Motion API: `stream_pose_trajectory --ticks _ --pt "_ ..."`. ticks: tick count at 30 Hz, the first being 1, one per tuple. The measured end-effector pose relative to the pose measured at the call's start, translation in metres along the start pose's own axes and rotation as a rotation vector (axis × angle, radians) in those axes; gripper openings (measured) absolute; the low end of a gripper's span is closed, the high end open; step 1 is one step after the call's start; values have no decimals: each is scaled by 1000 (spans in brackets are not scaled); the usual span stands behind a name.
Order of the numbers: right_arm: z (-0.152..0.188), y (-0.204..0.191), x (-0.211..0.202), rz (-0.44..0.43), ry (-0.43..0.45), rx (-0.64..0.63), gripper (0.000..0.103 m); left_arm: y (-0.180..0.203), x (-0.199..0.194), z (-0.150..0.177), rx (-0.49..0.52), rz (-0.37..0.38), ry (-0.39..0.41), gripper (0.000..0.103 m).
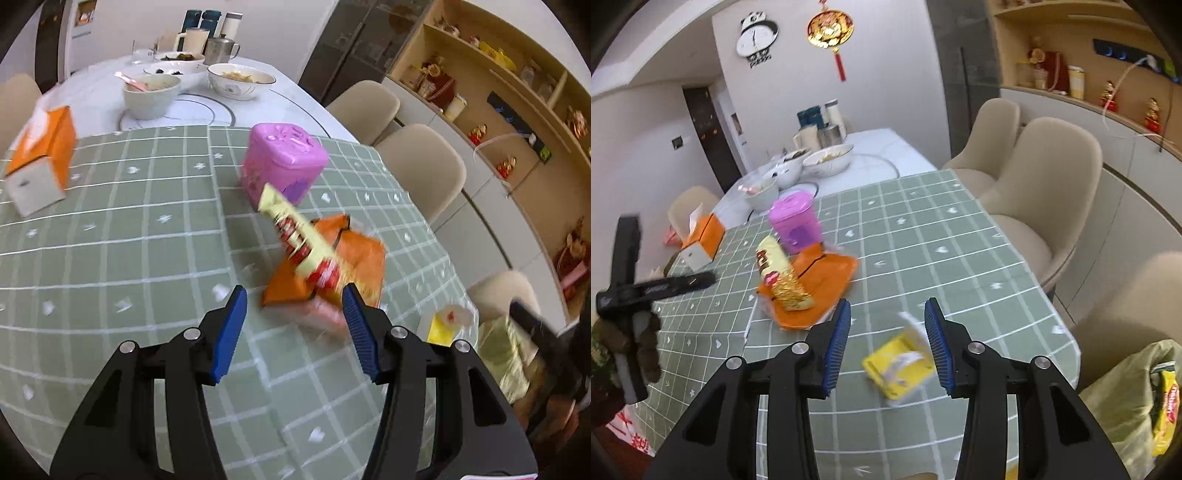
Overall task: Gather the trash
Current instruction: 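Move both grippers back over the table toward the orange bag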
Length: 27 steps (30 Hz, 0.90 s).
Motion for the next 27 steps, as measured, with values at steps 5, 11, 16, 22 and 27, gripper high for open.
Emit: stream_pose_trajectory --ticks 5,11,16,22,27 --pt "16 -12 6 6 -44 -38 40 11 46 -20 -36 -27 -31 51" --pt "20 -11 28 18 -95 -6 40 14 65 -29 -23 2 -73 14" --pt "11 -19 48 -3 -114 4 40 2 34 -9 2 60 -80 8" --pt "-2 -55 84 -66 -142 -59 40 -37 1 24 -65 53 -94 7" --pt "-13 -80 115 -98 -181 -89 40 -68 -22 26 -105 10 -58 7"
Point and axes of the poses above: each gripper's, at about its wrist camera, not at the fingertips, and x roughly the way its jaws point, y to its right, z to its underside, the point moved 8 cm from there along x, roughly the way its jaws point, and after that the axes turned 4 degrees about -y, right-handed, at the moved point
